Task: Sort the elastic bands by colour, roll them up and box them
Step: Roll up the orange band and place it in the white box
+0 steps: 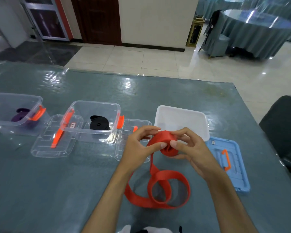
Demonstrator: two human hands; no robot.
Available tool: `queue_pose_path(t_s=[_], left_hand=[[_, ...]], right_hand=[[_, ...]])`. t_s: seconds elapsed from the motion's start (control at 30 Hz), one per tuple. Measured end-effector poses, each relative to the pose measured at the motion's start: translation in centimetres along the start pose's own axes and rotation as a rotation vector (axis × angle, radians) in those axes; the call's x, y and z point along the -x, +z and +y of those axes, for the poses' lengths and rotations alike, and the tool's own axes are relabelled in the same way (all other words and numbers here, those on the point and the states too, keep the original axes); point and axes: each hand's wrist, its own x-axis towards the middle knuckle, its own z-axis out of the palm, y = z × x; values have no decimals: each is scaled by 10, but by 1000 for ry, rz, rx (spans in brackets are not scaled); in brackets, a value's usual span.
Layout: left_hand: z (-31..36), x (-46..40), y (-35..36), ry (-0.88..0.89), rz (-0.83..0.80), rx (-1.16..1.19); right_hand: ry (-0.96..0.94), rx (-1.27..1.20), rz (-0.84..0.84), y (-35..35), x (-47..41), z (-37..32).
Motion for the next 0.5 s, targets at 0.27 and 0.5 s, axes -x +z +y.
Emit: queue_pose_path(t_s=[0.27, 0.5], left_hand=[[-2, 2, 1, -87, -95, 113], [4, 6, 0, -5, -28, 162]], right_hand=[[-153, 61, 158, 12, 1, -5], [-240, 160, 98, 11, -1, -13]])
